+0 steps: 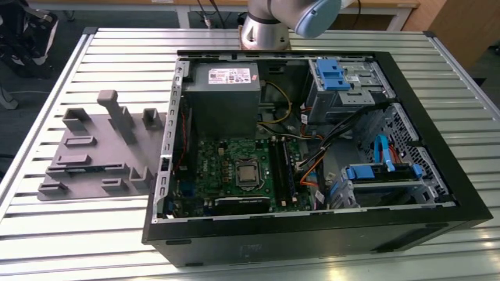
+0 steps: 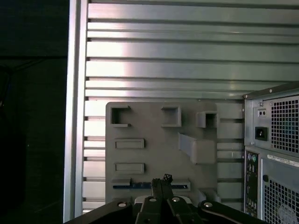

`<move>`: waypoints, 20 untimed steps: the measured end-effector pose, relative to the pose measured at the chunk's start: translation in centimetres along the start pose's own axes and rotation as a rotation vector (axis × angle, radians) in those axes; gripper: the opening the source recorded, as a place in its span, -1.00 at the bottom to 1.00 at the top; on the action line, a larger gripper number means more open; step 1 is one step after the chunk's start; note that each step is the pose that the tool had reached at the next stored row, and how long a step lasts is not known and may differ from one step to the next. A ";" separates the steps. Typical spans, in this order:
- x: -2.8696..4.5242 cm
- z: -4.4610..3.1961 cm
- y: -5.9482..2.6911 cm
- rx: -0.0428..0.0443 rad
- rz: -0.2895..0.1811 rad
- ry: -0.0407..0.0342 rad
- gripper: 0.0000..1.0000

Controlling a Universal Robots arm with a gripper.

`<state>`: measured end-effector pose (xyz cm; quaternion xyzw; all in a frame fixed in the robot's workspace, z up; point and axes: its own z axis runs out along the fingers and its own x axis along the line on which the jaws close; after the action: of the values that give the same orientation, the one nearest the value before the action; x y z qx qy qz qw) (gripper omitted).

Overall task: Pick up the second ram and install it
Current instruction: 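Pick up the second ram and move it above second insertion slot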

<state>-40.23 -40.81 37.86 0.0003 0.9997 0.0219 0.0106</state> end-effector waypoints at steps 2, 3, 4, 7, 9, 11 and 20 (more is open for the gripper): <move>0.11 -0.01 -0.01 0.0006 -0.017 0.0009 -0.79; 0.12 -0.01 -0.01 0.0006 -0.027 0.0014 -0.79; 0.13 -0.01 0.00 0.0005 -0.033 0.0016 -0.79; 0.15 -0.01 -0.01 0.0001 -0.050 0.0024 -0.79; 0.17 -0.01 -0.01 -0.0002 -0.062 0.0028 -0.79; 0.19 -0.01 -0.01 -0.0004 -0.073 0.0033 -0.79; 0.24 -0.01 0.00 -0.0014 -0.121 0.0054 -0.79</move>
<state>-40.46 -40.82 37.87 -0.0603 0.9979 0.0219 0.0092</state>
